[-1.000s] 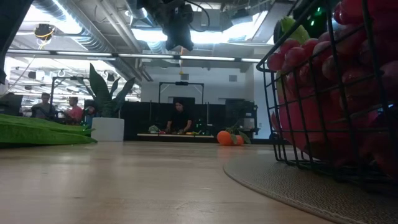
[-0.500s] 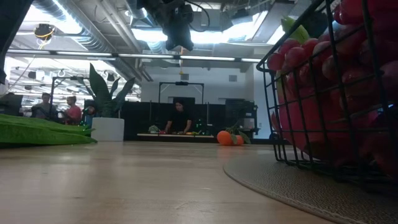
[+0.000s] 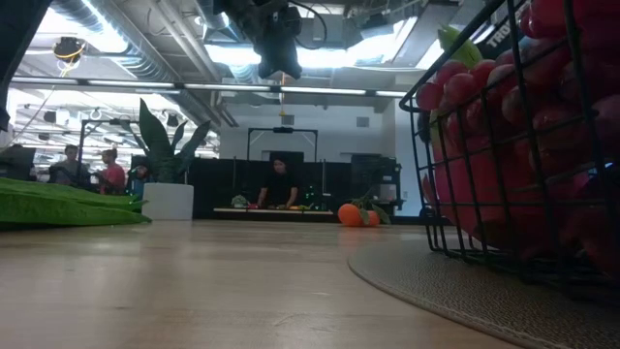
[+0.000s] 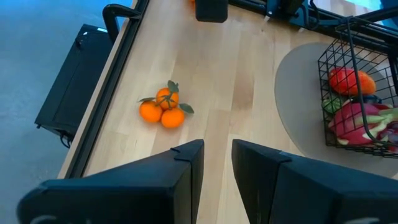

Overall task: Build produce basket
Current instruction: Put the right orange tangerines into the black wire basket

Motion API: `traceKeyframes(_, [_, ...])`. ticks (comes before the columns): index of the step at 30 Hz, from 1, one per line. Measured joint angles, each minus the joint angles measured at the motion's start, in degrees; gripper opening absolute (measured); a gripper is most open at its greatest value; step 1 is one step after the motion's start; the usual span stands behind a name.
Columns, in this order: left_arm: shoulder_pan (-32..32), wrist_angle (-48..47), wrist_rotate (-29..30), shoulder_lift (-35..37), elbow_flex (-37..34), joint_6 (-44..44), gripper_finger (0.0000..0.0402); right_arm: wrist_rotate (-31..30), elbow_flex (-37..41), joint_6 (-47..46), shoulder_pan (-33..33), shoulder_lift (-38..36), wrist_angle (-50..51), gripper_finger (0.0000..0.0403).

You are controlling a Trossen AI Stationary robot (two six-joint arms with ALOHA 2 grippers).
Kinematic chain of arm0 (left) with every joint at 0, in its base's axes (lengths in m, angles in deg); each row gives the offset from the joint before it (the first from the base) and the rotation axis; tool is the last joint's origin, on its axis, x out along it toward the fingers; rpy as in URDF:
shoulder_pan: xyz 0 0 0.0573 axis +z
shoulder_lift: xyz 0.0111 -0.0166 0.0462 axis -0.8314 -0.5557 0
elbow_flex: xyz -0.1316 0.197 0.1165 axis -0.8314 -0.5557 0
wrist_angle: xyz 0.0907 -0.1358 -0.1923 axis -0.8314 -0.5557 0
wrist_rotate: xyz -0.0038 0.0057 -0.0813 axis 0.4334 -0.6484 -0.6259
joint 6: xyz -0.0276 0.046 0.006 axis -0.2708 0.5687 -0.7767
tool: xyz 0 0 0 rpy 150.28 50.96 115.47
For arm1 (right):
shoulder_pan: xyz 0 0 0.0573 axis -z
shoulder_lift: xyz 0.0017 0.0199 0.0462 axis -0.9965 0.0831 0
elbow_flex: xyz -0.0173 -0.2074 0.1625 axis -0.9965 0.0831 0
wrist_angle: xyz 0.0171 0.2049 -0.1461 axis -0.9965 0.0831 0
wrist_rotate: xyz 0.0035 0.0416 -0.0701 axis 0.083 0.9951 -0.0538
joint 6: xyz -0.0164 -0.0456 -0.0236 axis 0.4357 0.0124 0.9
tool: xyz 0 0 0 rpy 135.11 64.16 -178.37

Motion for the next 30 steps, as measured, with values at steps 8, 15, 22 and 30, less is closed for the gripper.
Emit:
traceKeyframes(8, [0.0,0.0,0.0,0.0,0.0,0.2,0.0071,-0.04,0.0,1.59,1.06,0.69,-0.06,0.0162])
traceKeyframes(15, [-0.01,-0.01,-0.02,0.0,0.0,0.23,0.0071,-0.02,0.0,1.66,1.04,0.69,-0.06,0.0054])
traceKeyframes(22, [0.0,-0.02,-0.02,0.0,0.0,0.42,0.0071,-0.07,-0.02,3.96,1.04,0.67,-0.08,0.0011])
traceKeyframes(30, [0.0,-0.02,-0.02,0.0,0.0,0.44,0.0071,3.04,-3.84,6.07,-0.5,-3.22,6.2,0.0003])
